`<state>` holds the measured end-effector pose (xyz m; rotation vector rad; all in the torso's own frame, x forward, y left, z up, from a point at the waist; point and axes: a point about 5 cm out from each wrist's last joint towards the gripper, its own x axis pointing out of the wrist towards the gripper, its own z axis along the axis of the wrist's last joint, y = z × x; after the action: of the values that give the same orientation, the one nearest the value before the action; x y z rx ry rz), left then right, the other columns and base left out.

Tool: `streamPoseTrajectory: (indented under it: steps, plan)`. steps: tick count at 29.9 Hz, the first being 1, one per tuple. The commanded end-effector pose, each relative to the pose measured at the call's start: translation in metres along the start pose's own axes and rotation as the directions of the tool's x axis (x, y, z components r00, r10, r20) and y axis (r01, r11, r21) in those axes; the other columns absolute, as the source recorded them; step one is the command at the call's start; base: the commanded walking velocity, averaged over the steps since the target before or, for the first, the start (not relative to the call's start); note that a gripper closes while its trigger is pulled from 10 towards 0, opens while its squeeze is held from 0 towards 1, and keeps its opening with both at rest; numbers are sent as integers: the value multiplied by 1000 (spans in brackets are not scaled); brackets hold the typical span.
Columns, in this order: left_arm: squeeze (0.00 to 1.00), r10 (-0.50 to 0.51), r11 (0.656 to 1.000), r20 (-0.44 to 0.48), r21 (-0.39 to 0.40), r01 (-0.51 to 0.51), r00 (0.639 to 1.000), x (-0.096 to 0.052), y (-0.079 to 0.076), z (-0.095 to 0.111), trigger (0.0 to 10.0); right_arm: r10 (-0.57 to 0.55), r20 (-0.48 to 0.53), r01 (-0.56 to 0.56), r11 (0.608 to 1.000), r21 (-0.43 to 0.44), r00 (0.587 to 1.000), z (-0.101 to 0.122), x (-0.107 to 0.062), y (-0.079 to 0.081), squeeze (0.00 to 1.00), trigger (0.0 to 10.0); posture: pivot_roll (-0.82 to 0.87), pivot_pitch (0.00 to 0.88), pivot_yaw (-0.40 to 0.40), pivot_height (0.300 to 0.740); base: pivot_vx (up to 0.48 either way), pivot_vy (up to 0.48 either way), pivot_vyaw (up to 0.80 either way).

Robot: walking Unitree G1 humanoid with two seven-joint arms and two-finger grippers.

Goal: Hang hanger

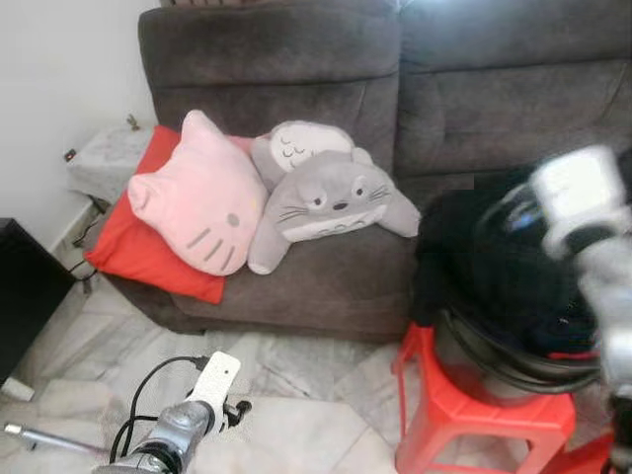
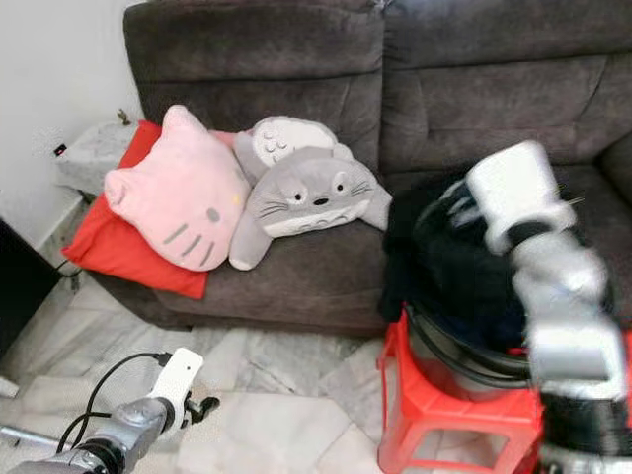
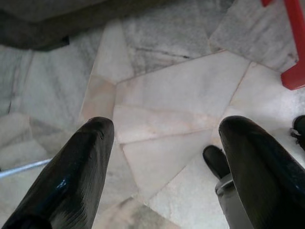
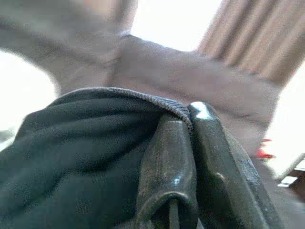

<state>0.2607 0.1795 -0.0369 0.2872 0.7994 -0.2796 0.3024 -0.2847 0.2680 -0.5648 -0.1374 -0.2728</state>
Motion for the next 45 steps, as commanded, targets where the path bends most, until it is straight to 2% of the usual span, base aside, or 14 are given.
streamPoseTrajectory:
  steps: [1,3,7,9,12,17,25,27,32,35,38,41,44,45]
  plan:
    - [0,13,1000,-21,19,-12,1000,-1,5,-3,10000,-119,-60,115,991,-68,991,-7,4,-22,0,0,-265,0,134,740,0,0,0]
    - [0,13,1000,-23,21,-12,1000,-2,6,-4,10000,-251,-90,225,947,-231,964,-11,6,-45,0,0,-269,0,136,740,0,0,0]
    - [0,13,1000,-23,22,-12,1000,-2,6,-4,10000,-213,-85,189,956,-223,973,-10,10,-43,0,0,-269,0,136,740,0,0,0]
    - [0,14,1000,-24,23,-13,1000,-2,6,-4,10000,219,-65,-223,972,-73,974,-6,10,13,0,0,-268,0,141,740,0,0,0]
    - [0,14,1000,-24,23,-13,1000,-2,6,-4,10000,285,-38,-287,957,-39,958,-2,7,23,0,0,-268,0,141,740,0,0,0]
    - [0,14,1000,-24,22,-14,1000,-2,6,-4,10000,526,-44,-526,836,-155,850,-4,-9,45,0,0,-268,0,139,740,0,0,0]
    - [0,13,1000,-22,19,-12,1000,-1,5,-3,10000,761,-13,-749,635,-188,648,-4,-38,67,0,0,-269,0,134,740,0,0,0]
    - [0,13,1000,-21,19,-13,1000,-1,5,-3,10000,762,-10,-750,635,-187,648,-5,-38,67,0,0,-267,0,134,740,0,0,0]
    - [0,13,1000,-20,19,-12,1000,-1,5,-3,10000,730,-16,-720,669,-186,683,-7,-35,63,0,0,-267,0,134,740,0,0,0]
    - [0,12,1000,-19,19,-12,1000,-1,5,-2,10000,616,-71,-617,764,-187,784,-16,-24,51,0,0,-270,0,132,740,0,0,0]
    - [0,12,1000,-18,19,-12,1000,-1,4,-2,10000,372,-172,-403,889,-217,912,-29,-9,25,0,0,-270,0,133,740,0,0,0]
    - [0,12,1000,-18,20,-12,1000,-1,4,-2,10000,190,-209,-233,950,-209,959,-34,-4,6,0,0,-270,0,133,740,0,0,0]
    - [0,13,1000,-18,19,-13,1000,-1,4,-2,10000,-58,-205,-2,960,-280,977,-32,-2,-24,0,0,-270,0,133,740,0,0,0]
    - [0,13,1000,-17,20,-13,1000,-1,4,-2,10000,-222,-184,140,916,-375,957,-30,-3,-46,0,0,-271,0,132,740,0,0,0]
